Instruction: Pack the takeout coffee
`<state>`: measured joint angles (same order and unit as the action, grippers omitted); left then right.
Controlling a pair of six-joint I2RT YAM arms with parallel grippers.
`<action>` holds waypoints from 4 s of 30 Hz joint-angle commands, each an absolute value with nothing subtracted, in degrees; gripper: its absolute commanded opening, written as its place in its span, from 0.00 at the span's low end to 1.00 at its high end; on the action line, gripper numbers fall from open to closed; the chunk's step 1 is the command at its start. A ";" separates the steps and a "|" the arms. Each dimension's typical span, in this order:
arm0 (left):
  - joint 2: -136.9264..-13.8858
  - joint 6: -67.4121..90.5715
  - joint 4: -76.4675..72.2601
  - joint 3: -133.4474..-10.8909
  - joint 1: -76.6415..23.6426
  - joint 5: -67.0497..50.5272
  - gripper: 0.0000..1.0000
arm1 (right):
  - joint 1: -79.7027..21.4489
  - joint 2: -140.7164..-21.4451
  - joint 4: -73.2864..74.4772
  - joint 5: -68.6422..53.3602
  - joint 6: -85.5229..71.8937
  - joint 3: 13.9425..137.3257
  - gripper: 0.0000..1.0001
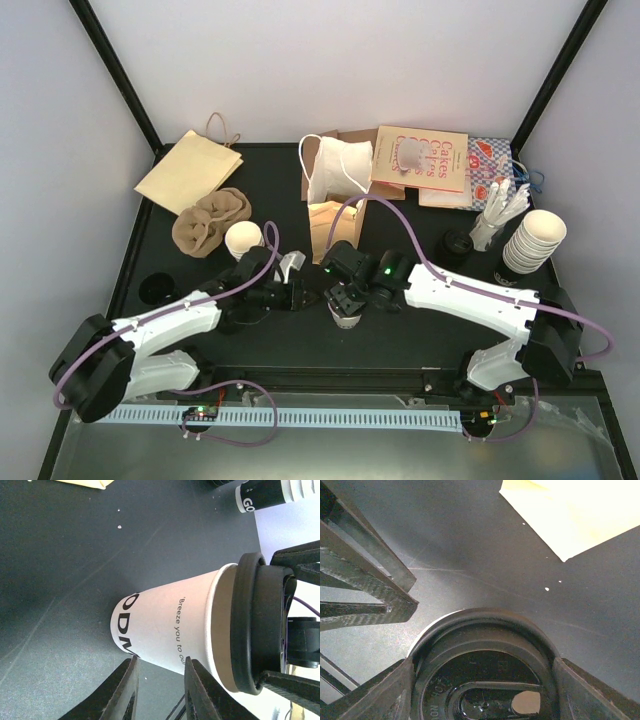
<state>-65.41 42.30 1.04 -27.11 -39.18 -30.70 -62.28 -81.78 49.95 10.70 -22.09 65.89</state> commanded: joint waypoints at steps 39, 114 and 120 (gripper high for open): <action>-65.29 45.73 -3.72 -26.91 -40.67 -31.18 0.21 | -62.58 -84.69 48.16 6.82 -21.45 62.73 0.75; -73.76 33.33 21.36 -51.84 -42.28 -27.70 0.79 | -59.51 -63.75 49.83 5.48 -23.51 59.47 1.00; -71.12 27.87 36.40 -59.86 -52.12 -8.76 0.96 | -47.75 -57.81 47.54 -5.36 -24.72 54.28 1.00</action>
<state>-72.01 32.95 23.97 -53.95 -46.09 -23.18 -53.67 -60.88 48.86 2.76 -23.07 57.23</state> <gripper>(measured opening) 0.896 1.000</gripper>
